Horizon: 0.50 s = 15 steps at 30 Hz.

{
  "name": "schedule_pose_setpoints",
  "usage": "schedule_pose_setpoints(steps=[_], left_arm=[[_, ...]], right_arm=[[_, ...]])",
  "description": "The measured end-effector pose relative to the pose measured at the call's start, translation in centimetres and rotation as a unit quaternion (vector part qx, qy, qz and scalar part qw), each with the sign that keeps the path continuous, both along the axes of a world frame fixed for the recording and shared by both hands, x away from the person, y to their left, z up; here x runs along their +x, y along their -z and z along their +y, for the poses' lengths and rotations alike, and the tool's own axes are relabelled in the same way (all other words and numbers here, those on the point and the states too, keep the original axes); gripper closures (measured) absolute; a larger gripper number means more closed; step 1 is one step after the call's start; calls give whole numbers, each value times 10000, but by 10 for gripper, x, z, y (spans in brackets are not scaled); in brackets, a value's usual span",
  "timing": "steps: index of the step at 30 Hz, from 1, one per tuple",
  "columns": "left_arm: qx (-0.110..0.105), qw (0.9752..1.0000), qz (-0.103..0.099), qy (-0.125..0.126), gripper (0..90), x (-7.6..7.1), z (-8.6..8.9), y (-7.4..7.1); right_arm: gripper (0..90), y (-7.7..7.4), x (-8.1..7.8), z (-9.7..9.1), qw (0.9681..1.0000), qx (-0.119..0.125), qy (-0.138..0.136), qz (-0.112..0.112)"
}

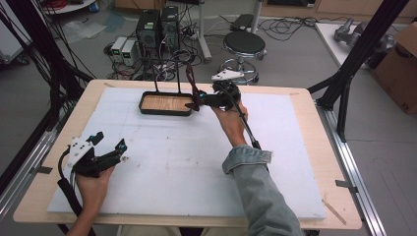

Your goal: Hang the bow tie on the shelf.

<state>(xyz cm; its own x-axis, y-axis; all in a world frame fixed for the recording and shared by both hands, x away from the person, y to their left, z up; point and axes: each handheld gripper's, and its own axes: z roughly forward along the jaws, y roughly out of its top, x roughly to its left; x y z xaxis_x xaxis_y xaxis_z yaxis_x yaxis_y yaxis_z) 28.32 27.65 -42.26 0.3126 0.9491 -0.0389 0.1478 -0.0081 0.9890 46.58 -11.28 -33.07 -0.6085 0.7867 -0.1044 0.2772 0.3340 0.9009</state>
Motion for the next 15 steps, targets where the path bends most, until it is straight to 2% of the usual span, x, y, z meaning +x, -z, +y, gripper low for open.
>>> schedule_pose_setpoints(steps=[6, 9, 11, 15], left_arm=[[-1, 10000, 1, -23, 178, -2, 1, 0], [-1, 10000, 2, -35, 178, -2, 1, 0], [-1, 10000, -1, -33, 178, -2, 1, 0], [7, 10000, 0, -29, 178, -1, 1, 0]], right_arm=[[299, -6, -16, -19, 9995, 237, 53, -189], [275, -11, -20, -27, 9996, 262, 97, -87], [275, -13, -25, -33, 9991, 312, 120, -261], [250, -16, -35, -47, 9983, 397, 222, -364]])
